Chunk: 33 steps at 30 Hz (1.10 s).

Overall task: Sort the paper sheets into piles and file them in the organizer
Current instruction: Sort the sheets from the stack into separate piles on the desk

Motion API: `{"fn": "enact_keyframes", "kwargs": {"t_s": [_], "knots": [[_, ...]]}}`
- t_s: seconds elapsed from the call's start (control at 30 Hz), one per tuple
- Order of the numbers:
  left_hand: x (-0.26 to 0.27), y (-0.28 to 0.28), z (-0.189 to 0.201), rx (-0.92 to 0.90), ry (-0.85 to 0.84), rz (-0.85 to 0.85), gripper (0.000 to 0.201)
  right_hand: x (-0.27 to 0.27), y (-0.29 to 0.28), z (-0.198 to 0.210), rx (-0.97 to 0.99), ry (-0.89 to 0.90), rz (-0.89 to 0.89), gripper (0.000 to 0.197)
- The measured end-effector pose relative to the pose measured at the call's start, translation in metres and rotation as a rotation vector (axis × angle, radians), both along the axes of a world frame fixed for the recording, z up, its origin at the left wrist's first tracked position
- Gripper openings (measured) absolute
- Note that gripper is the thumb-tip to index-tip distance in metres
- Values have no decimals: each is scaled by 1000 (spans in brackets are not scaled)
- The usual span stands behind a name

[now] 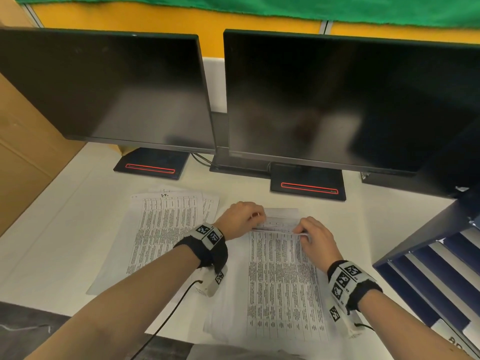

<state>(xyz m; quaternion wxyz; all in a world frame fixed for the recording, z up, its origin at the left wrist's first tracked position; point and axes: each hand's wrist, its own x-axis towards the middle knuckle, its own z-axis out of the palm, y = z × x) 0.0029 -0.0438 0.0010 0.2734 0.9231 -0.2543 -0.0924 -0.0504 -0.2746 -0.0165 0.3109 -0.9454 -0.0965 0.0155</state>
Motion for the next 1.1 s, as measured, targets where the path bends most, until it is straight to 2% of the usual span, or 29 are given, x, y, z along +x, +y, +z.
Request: {"fn": "enact_keyframes", "kwargs": {"t_s": [0.07,0.13,0.27,0.47,0.6,0.77,0.9,1.0,1.1], "knots": [[7,6,1,-11,39,155,22,1,-1,-1,-12,-2,9,29],[14,15,-3,99,59,234,23,0,-3,-4,-59,-46,7,32],[21,27,-7,229,172,188,19,-1,-4,-5,-154,-133,-40,30],[18,23,-6,330,76,119,11,-1,-2,2,33,5,60,35],[15,23,-6,294,46,46,12,-2,0,2,41,31,31,23],[8,29,-4,147,-18,-41,13,-2,-3,2,-8,44,27,24],[-4,32,-2,126,-28,-74,13,0,-1,2,-46,64,39,25],[-5,32,-4,82,49,24,25,-2,-1,-1,-50,43,39,27],[4,33,-6,119,111,133,21,-4,-4,-9,-130,-23,42,30]]}}
